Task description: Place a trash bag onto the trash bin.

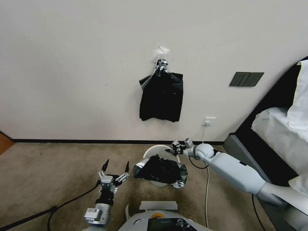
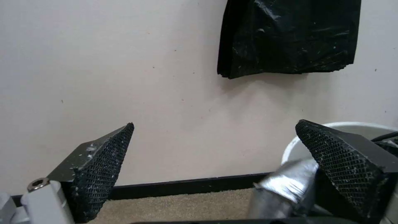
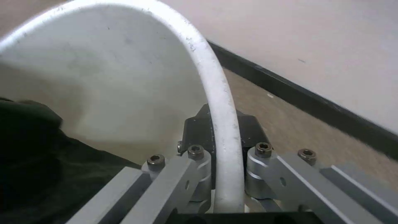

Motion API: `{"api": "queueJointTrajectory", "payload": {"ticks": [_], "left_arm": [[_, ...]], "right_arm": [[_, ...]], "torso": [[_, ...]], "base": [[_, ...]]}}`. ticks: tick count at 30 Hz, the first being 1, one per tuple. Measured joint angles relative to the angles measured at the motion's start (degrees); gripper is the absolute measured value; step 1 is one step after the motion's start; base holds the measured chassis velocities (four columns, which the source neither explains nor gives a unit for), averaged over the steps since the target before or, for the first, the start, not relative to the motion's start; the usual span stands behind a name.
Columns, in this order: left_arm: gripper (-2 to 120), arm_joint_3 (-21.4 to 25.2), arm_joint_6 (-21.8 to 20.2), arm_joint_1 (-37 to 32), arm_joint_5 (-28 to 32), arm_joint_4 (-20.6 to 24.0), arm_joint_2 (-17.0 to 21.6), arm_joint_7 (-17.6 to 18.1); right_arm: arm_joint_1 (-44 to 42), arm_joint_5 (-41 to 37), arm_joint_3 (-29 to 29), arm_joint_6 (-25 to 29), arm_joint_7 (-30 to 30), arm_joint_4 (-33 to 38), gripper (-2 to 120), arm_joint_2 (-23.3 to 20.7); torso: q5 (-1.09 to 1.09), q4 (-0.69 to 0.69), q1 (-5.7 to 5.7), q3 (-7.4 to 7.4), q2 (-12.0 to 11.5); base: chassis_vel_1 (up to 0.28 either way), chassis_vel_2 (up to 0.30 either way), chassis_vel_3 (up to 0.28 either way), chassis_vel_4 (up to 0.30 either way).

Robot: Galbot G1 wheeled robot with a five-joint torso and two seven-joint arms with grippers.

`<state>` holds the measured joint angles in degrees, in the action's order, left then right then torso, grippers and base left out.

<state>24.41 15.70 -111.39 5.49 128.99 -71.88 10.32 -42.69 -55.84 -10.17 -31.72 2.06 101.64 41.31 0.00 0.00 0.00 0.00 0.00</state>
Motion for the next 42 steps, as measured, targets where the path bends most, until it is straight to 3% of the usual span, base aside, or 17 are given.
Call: {"api": "queueJointTrajectory", "payload": {"ticks": [5,7,8,9,12,20,30,42], "left_arm": [[100,-0.8,-0.4,0.6,0.1,-0.2,0.1,0.1],[100,-1.2,-0.7,1.2,0.2,-0.3,0.4,0.2],[100,-1.5,-1.1,1.8,0.3,-0.4,0.7,0.3],[100,-1.5,-1.1,1.8,0.3,-0.4,0.7,0.3],[100,-1.9,-1.6,2.3,0.5,-0.3,1.0,0.6],[100,-1.2,-2.9,3.4,2.1,0.2,1.9,1.2],[100,-1.5,-3.9,3.8,2.3,0.4,2.8,1.3],[100,-1.9,-4.1,3.6,2.3,0.0,2.6,1.3]], "right_arm": [[-5.5,-4.1,3.9,-1.1,7.3,5.0,3,0.2],[-9.3,-6.1,6.3,-1.2,13.0,8.6,3,0.9],[-12.6,-7.0,8.2,-0.7,19.2,11.9,3,2.0],[-12.6,-7.0,8.2,-0.7,19.2,11.9,3,2.0],[-17.9,-7.7,11.8,2.3,28.6,16.6,3,6.1],[-25.6,-8.0,15.8,6.5,41.5,20.5,3,14.3],[-31.5,-5.3,17.7,10.8,46.4,20.8,3,20.2],[-33.1,-0.2,16.4,11.1,44.8,16.5,3,25.8]], "torso": [[0.00,0.00,0.00,0.00,0.0],[0.00,0.00,0.00,0.00,0.0],[-0.02,0.00,0.00,0.00,0.0],[-0.02,0.00,0.00,0.00,0.0],[-0.01,0.01,0.00,-0.01,0.0],[-0.01,0.00,0.00,0.00,0.0],[-0.01,0.01,0.00,0.00,0.0],[-0.01,0.01,0.00,0.00,0.0]], "base": [[0.000,0.000,0.000,0.000],[0.000,0.000,0.000,0.000],[0.000,0.000,0.000,0.000],[0.000,0.000,0.000,0.000],[0.000,0.000,0.000,0.000],[0.000,0.000,0.000,0.000],[0.000,0.000,0.000,0.000],[0.000,0.000,0.000,0.000]]}}
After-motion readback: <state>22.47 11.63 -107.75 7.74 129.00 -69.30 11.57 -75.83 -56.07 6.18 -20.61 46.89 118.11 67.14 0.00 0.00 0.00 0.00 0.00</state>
